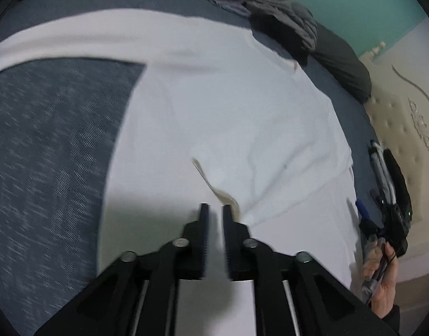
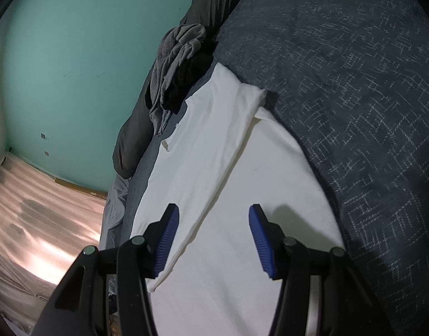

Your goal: Fold clothes

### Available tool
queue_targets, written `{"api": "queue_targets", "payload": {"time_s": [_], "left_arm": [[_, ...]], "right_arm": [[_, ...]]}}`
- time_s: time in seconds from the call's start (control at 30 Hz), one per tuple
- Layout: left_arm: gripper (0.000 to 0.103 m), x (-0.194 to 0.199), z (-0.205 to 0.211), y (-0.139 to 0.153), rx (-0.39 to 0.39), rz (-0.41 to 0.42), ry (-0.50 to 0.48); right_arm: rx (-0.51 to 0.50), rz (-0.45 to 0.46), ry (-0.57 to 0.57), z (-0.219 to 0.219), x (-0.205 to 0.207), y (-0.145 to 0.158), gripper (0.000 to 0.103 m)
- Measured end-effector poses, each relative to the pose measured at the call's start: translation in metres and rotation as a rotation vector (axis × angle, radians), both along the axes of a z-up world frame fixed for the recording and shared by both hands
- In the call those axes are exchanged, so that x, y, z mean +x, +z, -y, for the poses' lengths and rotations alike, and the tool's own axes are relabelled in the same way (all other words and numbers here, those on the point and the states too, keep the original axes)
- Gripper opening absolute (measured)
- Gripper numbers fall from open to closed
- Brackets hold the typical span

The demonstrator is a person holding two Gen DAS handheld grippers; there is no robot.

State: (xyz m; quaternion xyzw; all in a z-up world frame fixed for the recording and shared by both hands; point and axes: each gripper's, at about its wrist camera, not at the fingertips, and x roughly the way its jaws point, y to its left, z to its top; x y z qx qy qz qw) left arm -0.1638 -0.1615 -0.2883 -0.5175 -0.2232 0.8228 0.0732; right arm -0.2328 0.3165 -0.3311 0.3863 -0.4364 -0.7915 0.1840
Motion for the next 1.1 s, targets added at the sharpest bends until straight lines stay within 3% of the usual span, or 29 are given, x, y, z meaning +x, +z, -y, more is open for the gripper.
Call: {"api": "queue_targets", "payload": {"time_s": [0.07,0.33,0.43,0.47,0.5,0.73,1.1], "left_arm": [[0.028,-0.005,0.004,0.002,0.008,-0.024,0.025],[0.029,-0.03,0.0,-0.012,-0.023,-0.067,0.018],[0.026,-0.037,-0.002,-0.019,-0.015,-0.067,0.028],[0.009,-0.036,-0.002,-0.019,-0.01,-0.072,0.026],[0.002,-0.035,0.0,-0.018,-0.015,-0.075,0.022],[0.002,-0.022,0.018,0.002,-0.012,-0.129,0.05],[0.002,-0.019,0.023,-0.001,-0.015,-0.1,0.056]], "right_arm": [[0.002,0.004,-0.002,0.0,-0.001,-0.001,0.053],[0.018,0.015,0.008,0.004,-0.002,-0.004,0.053],[0.018,0.016,0.011,0.004,-0.003,-0.004,0.053],[0.016,0.017,0.012,0.004,-0.003,-0.004,0.053],[0.015,0.017,0.012,0.003,-0.003,-0.004,0.053],[0.015,0.021,0.012,0.003,-0.004,-0.004,0.053],[0.017,0.029,0.01,0.002,-0.003,-0.006,0.053]]}}
